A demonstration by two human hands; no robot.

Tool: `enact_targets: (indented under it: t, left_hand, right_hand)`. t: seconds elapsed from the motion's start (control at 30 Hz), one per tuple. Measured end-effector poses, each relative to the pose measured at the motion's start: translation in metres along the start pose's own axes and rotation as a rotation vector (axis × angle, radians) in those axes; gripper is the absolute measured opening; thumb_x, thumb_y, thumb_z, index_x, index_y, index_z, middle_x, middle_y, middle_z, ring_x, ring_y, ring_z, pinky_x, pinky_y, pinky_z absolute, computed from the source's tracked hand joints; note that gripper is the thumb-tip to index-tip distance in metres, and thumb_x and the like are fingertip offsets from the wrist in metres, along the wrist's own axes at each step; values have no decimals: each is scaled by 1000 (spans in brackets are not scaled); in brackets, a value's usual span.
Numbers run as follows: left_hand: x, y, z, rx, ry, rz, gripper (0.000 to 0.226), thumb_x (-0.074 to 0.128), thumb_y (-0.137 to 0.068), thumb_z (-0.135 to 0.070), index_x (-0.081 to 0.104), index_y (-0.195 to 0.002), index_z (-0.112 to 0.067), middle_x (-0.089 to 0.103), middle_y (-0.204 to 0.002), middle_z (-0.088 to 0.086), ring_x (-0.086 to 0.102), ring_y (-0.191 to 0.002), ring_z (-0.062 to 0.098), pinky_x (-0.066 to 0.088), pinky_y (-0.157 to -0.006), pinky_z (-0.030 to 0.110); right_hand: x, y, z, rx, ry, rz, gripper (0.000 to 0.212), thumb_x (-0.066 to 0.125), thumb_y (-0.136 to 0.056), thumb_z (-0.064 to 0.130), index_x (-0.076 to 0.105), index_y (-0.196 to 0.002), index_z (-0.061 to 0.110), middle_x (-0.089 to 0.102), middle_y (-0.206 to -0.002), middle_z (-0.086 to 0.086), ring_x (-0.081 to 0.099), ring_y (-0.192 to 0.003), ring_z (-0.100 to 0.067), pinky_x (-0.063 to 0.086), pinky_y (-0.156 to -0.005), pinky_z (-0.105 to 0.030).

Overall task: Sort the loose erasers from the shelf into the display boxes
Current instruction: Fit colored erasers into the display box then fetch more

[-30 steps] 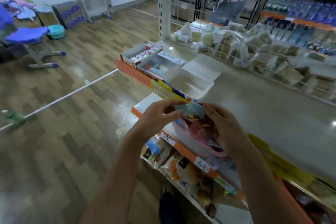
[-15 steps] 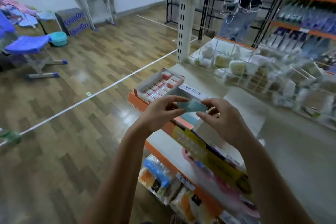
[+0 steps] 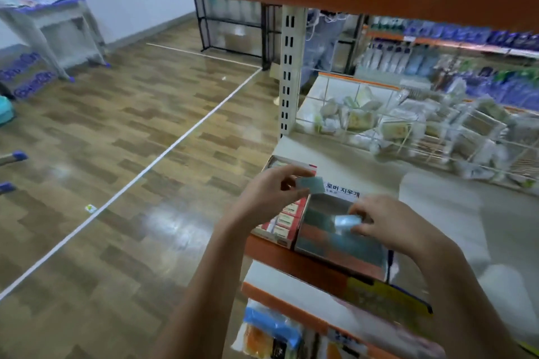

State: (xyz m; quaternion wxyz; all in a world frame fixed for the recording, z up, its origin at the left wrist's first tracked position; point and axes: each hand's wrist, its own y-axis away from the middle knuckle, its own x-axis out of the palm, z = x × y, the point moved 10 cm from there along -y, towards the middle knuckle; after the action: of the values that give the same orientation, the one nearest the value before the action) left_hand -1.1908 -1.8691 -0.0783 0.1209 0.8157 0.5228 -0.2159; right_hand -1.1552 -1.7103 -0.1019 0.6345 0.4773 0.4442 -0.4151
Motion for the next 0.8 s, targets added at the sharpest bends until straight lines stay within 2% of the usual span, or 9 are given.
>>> enact_targets:
  t: [0.2,0.37,0.47,0.57,0.7,0.8]
  left_hand:
    - [1,-16,4,71,57,175,31,64,-87,-22,59,-116,-31,65,-94,-8,63,-81,2,52,-70,19]
    - [12,-25,-2,132,34,265,28,66,-86,-27,58,-109,-39,66,-89,-8,62,-77,1,52,-68,17]
    - [27,-26,-7,144,58,347,28,66,-85,-27,58,-111,-36,66,-88,-8,63,-77,2,52,-66,17]
    - [39,-24,-16,165,71,399,27,66,-86,-26,59,-111,-33,65,-83,-10,62,-74,-2,47,-61,11]
    - [49,-28,-20,149,36,400,26,63,-87,-28,58,-113,-31,65,-87,-9,62,-75,-1,47,-61,14]
    - [60,-32,-21,120,-24,392,24,64,-87,-26,58,-110,-33,67,-88,-8,63,-77,6,52,-66,23]
  right_hand:
    - [11,1,-2,174,-90,-3,30,66,-83,29,60,-113,27,58,-110,4,50,-98,-11,44,-83,-26]
    - [13,7,-4,269,-128,-19,33,69,-82,26,58,-113,30,59,-109,4,53,-97,-11,46,-86,-27]
    - [14,10,-4,286,-142,-8,32,65,-85,22,61,-115,32,57,-111,4,53,-96,-11,45,-87,-26]
    - [13,12,-2,299,-190,-23,34,60,-87,14,63,-116,33,57,-115,4,52,-94,-9,43,-89,-25]
    - [0,18,0,266,-194,-82,31,61,-88,25,61,-119,24,58,-117,3,52,-103,-12,39,-87,-23]
    - [-22,36,-11,259,-171,-218,29,59,-89,31,62,-116,22,60,-106,3,47,-98,-12,35,-78,-23]
